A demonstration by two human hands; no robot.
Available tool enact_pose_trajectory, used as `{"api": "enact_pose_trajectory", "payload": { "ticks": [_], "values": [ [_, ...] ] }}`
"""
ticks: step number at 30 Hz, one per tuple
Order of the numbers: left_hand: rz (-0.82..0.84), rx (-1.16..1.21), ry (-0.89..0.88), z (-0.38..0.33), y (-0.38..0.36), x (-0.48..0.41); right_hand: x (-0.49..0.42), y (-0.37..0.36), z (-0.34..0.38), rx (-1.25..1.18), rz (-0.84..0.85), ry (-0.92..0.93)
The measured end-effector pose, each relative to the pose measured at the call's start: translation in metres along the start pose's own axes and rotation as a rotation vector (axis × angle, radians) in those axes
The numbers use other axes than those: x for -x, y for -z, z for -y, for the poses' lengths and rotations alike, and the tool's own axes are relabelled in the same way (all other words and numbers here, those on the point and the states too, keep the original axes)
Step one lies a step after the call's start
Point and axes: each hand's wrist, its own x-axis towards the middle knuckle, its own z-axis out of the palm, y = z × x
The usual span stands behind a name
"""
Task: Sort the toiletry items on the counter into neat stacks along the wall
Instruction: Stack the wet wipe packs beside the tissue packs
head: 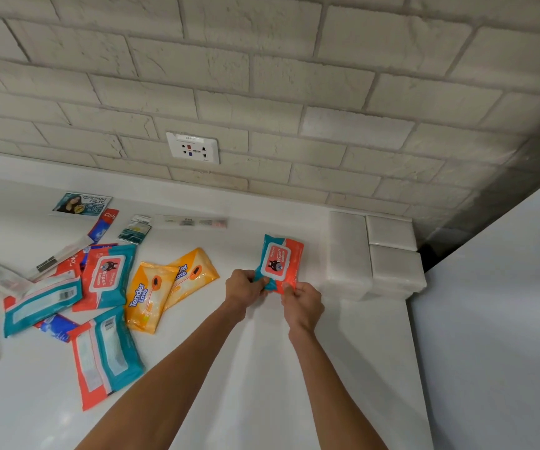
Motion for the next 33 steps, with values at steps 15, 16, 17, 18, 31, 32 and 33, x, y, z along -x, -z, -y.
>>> {"api": "enact_pose_trajectory", "payload": {
  "ticks": [15,16,17,18,31,32,33],
  "values": [
    [0.011,-0.779,-0.772,0.027,0.009,-0.001,0.007,-0.011,-0.015,0.662,0.082,0.637],
    [0.042,-0.832,-0.773,0.030,0.010,-0.001,0.004,-0.012,-0.017,0.702,0.132,0.632],
    [0.068,-0.873,-0.762,0.032,0.010,-0.002,0.001,-0.013,-0.020,0.751,0.171,0.626],
    [0.087,-0.905,-0.757,0.034,0.010,-0.004,-0.001,-0.014,-0.022,0.800,0.193,0.629],
    [0.192,-1.140,-0.671,0.004,0.007,-0.033,-0.021,-0.011,0.004,1.016,0.210,0.695],
    [0.199,-1.141,-0.666,0.001,0.007,-0.033,-0.019,-0.009,0.009,1.004,0.177,0.731],
    [0.206,-1.139,-0.662,0.000,0.006,-0.033,-0.018,-0.007,0.013,0.981,0.138,0.771]
  ]
}}
